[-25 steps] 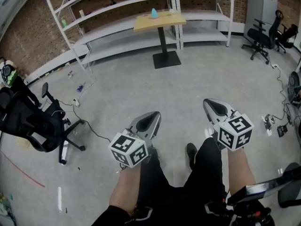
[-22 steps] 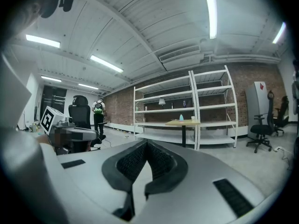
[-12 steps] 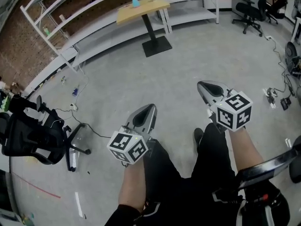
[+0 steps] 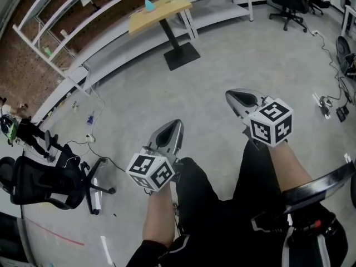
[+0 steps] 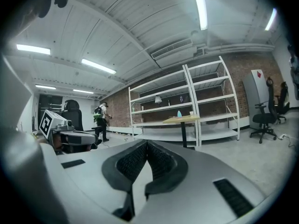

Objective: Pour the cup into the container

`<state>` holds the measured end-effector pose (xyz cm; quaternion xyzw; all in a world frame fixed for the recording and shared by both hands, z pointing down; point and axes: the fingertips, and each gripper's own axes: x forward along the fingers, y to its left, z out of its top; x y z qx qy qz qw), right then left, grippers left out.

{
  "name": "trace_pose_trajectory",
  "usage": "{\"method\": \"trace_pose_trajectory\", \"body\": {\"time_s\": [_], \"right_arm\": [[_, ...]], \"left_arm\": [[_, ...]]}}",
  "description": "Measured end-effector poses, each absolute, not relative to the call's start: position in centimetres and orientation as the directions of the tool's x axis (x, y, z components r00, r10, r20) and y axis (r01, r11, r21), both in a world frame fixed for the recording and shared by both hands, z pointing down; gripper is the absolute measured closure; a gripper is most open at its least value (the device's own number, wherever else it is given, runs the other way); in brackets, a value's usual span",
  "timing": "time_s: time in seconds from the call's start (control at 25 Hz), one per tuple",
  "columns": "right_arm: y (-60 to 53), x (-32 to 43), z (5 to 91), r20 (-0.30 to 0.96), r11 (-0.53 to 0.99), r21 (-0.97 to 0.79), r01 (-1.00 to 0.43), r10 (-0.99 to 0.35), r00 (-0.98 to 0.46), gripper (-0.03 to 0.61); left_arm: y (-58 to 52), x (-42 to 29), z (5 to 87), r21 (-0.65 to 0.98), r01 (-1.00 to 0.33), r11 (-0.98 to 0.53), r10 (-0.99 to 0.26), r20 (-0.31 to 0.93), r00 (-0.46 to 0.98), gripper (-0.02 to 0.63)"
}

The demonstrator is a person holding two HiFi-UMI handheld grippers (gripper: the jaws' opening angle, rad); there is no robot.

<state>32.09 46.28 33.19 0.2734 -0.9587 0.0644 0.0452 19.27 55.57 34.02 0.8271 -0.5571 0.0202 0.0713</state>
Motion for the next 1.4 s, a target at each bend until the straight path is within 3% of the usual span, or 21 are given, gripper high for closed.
{"method": "trace_pose_trajectory", "body": {"time_s": [0.32, 0.68, 1.4], "right_arm": [[42.1, 27.8, 30.8, 0.063, 0.854, -0.084, -0.513, -0.51, -0.858, 0.577], [35.1, 22.7, 31.9, 0.091, 0.877, -0.081, -0.474, -0.467, -0.879, 0.577], [15.1, 15.2, 31.3, 0.076, 0.89, -0.053, -0.453, -0.449, -0.89, 0.577]], "left_arm": [[50.7, 15.8, 32.5, 0.071, -0.923, -0.379, -0.918, 0.098, 0.384, 0.612], [44.1, 12.0, 33.4, 0.083, -0.925, -0.372, -0.919, 0.106, 0.379, 0.613], [22.7, 4.6, 33.2, 0.07, -0.925, -0.374, -0.919, 0.105, 0.38, 0.612]]}}
